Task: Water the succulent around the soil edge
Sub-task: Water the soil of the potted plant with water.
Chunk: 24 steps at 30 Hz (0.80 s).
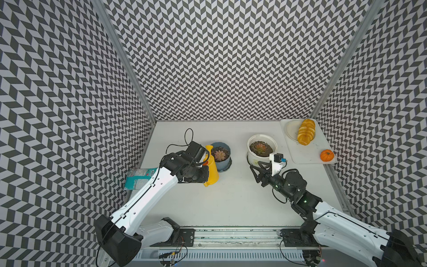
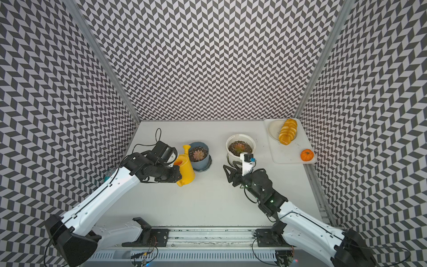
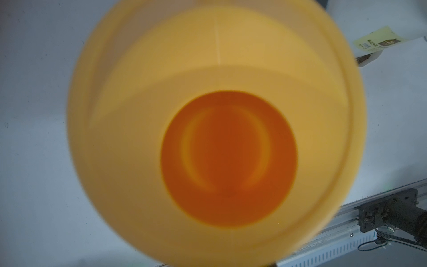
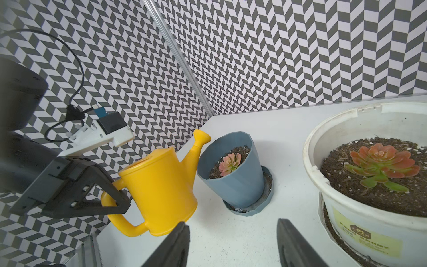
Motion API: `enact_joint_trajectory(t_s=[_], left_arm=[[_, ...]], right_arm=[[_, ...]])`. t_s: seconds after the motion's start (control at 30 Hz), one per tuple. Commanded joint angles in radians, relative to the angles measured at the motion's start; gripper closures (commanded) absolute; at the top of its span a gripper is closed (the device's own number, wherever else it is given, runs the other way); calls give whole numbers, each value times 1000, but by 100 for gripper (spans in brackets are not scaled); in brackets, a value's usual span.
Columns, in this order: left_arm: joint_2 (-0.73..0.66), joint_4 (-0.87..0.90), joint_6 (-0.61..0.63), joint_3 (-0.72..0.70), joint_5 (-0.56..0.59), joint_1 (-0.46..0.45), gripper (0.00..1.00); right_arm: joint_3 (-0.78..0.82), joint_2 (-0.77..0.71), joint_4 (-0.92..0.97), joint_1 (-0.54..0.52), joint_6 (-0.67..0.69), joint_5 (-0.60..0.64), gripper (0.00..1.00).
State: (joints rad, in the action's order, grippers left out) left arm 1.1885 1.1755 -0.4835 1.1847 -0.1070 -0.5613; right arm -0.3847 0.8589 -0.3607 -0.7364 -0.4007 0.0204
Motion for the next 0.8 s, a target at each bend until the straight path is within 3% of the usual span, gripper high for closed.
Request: enact_joint_trajectory(t_s=[0.0, 0.77], left_arm=[[-30, -5, 30, -14, 6, 6, 100], [-106, -23, 32, -125, -51, -103, 100]], right_arm=[[-22, 0, -32, 0, 8, -10, 36], [-21, 12, -37, 0, 12, -12, 36]])
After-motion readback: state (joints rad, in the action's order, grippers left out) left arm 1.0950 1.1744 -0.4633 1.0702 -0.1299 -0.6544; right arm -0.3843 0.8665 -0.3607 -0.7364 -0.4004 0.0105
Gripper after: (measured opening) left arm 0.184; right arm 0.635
